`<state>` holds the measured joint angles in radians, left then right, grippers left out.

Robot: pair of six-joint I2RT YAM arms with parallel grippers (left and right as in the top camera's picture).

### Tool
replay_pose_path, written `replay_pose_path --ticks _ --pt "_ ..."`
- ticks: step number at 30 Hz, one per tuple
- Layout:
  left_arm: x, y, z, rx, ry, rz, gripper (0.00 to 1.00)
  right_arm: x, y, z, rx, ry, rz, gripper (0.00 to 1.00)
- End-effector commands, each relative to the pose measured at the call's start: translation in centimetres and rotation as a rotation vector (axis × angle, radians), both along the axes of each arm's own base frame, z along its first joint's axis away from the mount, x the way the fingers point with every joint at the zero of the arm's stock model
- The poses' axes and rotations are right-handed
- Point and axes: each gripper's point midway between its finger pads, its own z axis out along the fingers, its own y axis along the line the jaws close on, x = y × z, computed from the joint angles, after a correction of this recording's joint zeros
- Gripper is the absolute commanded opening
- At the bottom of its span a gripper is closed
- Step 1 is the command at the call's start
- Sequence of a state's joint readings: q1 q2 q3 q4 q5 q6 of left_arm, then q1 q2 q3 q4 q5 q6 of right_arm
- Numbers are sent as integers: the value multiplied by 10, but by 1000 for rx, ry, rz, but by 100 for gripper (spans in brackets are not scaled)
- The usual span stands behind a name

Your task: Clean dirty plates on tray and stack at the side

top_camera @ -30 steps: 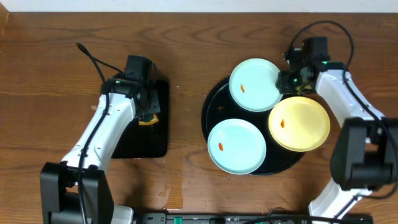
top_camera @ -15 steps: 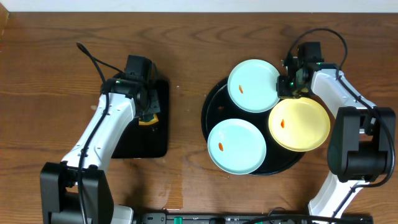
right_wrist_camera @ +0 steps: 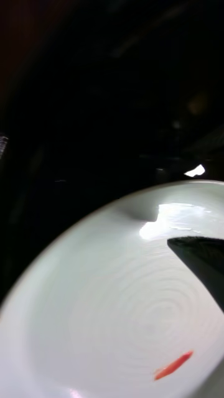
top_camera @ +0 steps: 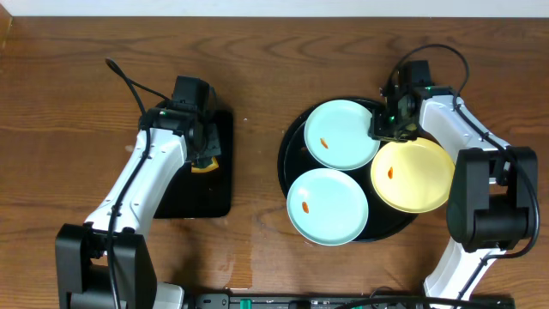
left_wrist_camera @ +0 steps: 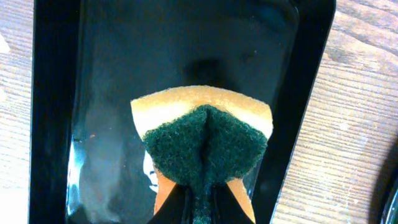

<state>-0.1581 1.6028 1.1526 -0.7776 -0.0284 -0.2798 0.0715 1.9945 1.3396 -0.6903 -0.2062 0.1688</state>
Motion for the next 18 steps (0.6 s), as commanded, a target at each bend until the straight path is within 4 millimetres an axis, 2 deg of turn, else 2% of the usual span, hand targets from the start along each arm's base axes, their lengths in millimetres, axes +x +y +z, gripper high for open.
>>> replay_pose_path --ticks 1,6,8,9,10,13,18 --pt "7 -1 12 -3 -37 -16 7 16 -4 6 -10 -78 48 39" --pt "7 -1 12 -3 -37 -16 8 30 -9 11 -60 -188 254 34" --pt "7 -1 12 -3 -37 -16 8 31 -10 11 -82 -207 327 15" --pt "8 -1 12 -3 -38 -16 8 31 -10 11 -89 -213 353 12" --pt "8 -1 12 -3 -38 -16 8 30 -9 10 -92 -213 365 12" --pt "8 -1 12 -3 -38 -16 7 30 -7 6 -92 -207 374 22" --pt "8 -1 12 -3 -38 -16 7 28 -6 -4 -78 -181 366 24"
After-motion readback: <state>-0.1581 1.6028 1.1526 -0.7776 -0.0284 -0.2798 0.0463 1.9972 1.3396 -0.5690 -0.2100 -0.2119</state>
